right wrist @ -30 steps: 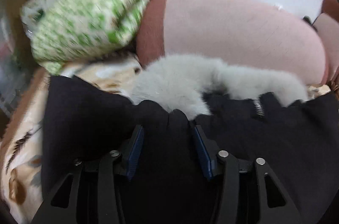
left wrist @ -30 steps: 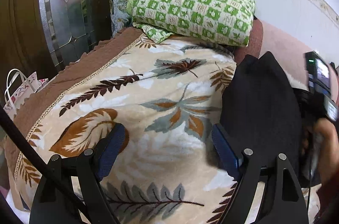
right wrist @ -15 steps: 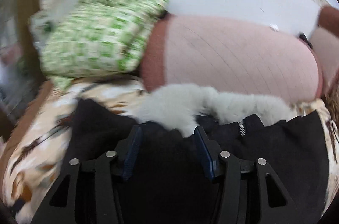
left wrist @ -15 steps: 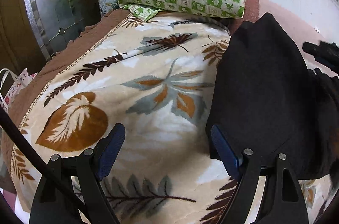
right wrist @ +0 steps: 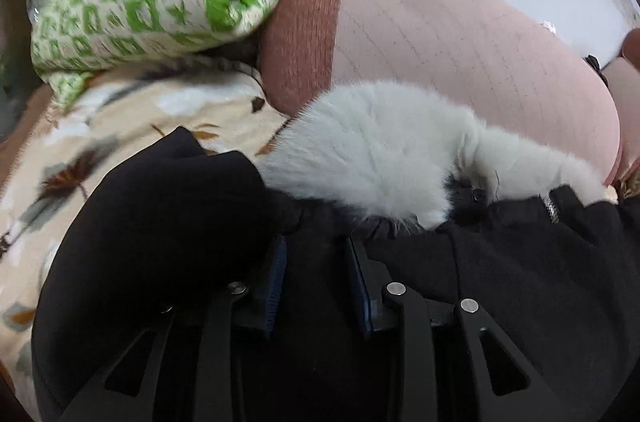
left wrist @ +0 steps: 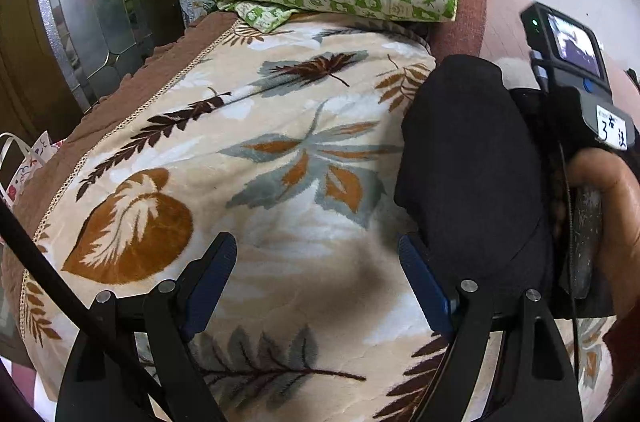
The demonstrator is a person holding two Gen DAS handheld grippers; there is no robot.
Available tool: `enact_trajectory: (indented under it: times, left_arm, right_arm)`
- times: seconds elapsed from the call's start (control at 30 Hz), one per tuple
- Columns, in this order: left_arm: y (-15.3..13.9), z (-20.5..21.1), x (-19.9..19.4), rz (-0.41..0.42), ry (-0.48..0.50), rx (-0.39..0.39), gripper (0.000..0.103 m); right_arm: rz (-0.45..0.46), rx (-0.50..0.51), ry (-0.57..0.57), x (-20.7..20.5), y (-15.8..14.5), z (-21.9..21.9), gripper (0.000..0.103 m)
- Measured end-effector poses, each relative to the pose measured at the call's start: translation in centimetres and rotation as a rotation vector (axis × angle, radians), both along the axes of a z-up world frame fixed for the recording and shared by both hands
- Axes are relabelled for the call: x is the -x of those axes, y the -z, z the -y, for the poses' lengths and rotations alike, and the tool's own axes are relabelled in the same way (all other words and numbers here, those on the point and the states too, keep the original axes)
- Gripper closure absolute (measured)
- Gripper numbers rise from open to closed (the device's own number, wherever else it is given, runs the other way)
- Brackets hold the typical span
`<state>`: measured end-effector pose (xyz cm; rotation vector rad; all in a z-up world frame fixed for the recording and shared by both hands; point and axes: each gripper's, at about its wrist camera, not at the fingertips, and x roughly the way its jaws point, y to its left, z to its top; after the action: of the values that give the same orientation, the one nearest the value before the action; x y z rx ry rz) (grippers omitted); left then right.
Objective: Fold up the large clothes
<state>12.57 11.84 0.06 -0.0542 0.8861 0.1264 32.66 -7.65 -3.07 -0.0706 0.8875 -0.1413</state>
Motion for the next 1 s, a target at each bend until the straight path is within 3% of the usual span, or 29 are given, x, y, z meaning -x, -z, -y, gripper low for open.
enact_trajectory:
  times: [0.1, 0.2, 0.27, 0.37, 0.53, 0.63, 0.7, 0.77, 0.83, 1.0]
  left_arm:
    - [0.3, 0.6, -0.1, -0.009, -0.01, -0.04, 0.02]
    - [0.1, 0.4, 0.0, -0.007, -0.007, -0.038, 0.02]
    - [-0.3, 0.0, 0.1, 0.001, -0.005, -0.001, 0.02]
    - [-0.7, -0.2, 0.4, 0.017, -0.021, 0.002, 0.02]
    - [-0.7, -0.1, 0.3, 0.019, -0.024, -0.011, 0.02]
    - [-0.7, -0.2, 0.2, 0.017, -0.024, -0.008, 0.02]
    - [-0.7, -0.2, 0.4, 0.021, -0.027, -0.008, 0.02]
    - [-0.8, -0.2, 0.4, 0.02, -0.027, -0.007, 0.02]
    - [-1.0, -0.4, 0.5, 0.023, -0.03, -0.001, 0.02]
    - [-1.6, -1.4, 0.7, 0.028, -0.055, 0.014, 0.02]
  right_arm:
    - [0.036, 0.02, -0.018, 1.8, -1.3, -0.4, 0.07]
    - [0.139, -0.051, -0.043, 6.0, -4.3, 1.4, 0.063]
    - [0.2, -0.09, -0.026, 9.2, -6.1, 4.0, 0.061]
    - [0.206, -0.085, 0.028, 12.4, -6.3, 8.6, 0.06]
    - [0.173, 0.098, 0.262, 13.8, -4.0, 17.5, 0.058]
    - [0.127, 0.1, 0.449, 14.0, -2.9, 23.8, 0.057]
    - [0.062, 0.072, 0.514, 14.3, -2.3, 26.4, 0.056]
    - [0.078, 0.094, 0.543, 15.0, -3.3, 26.6, 0.056]
    - [0.152, 0.102, 0.555, 15.9, -5.2, 24.9, 0.055]
    - [0.262, -0.104, 0.345, 16.5, -9.6, 17.4, 0.054]
